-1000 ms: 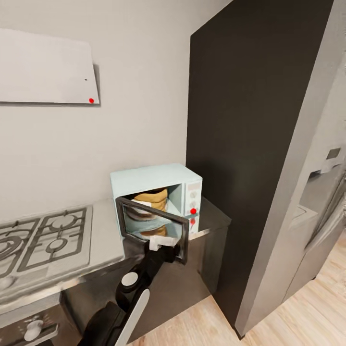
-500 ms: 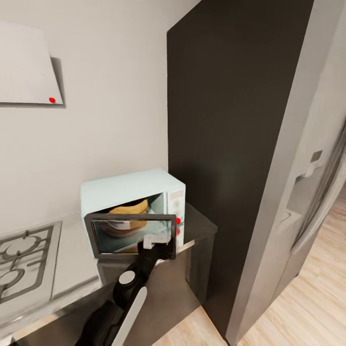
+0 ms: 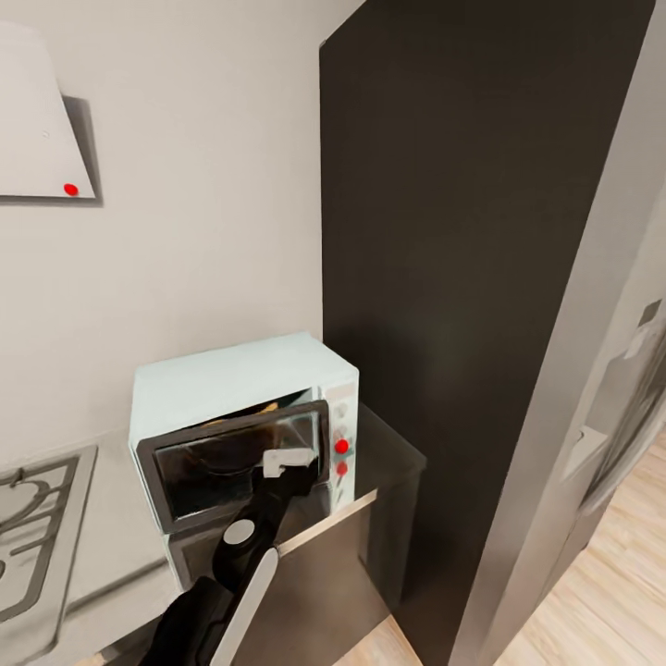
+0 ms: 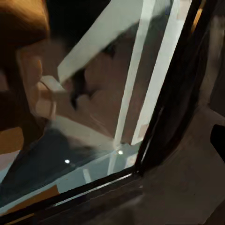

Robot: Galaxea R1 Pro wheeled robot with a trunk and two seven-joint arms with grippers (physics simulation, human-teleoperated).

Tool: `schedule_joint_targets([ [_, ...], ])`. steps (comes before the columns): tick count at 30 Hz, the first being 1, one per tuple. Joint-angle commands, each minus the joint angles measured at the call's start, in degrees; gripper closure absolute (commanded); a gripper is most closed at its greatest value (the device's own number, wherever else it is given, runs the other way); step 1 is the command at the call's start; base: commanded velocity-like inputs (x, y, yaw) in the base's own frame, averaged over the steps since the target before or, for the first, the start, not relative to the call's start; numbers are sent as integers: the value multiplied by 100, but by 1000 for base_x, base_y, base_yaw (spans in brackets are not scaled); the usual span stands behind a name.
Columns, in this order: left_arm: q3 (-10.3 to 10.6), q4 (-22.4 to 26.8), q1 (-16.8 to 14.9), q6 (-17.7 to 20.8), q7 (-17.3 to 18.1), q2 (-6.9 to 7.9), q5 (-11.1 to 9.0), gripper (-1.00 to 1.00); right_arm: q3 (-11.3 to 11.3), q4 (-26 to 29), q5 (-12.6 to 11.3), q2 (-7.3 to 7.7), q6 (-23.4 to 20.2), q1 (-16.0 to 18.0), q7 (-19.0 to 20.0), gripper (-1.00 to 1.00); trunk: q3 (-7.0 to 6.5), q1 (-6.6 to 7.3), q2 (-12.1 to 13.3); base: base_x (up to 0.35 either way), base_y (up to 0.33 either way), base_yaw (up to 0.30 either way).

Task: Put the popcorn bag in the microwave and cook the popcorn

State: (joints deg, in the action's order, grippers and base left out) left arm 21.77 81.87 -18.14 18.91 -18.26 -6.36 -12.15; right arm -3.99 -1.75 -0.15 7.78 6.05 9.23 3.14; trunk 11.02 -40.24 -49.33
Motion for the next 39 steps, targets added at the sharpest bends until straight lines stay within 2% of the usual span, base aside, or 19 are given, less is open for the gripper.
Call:
schedule_joint_targets([
  [1, 11, 3, -6, 16, -51, -1, -60, -100, -40, -19, -3, 3, 37, 8, 28, -100, 8, -4, -6, 238, 0, 0],
  [14, 27, 10, -6, 21, -61, -13, -60, -100, -32, -19, 2, 3, 37, 8, 29, -100, 8, -4, -6, 182, 0, 0],
  [35, 73, 55, -6, 100, -68, -58, -75, -100, -32, -19, -2, -5, 37, 8, 27, -100, 8, -4, -6, -327, 0, 0],
  [37, 73, 51, -6, 103, -145, -58, -78, -100, -27, -19, 2, -5, 37, 8, 27, -100, 8, -4, -6, -346, 0, 0],
  [39, 140, 29, -6, 104, -406, -64, -114, -100, -20, -15, 29, -5, 37, 8, 26, -100, 8, -4, -6, -346, 0, 0],
])
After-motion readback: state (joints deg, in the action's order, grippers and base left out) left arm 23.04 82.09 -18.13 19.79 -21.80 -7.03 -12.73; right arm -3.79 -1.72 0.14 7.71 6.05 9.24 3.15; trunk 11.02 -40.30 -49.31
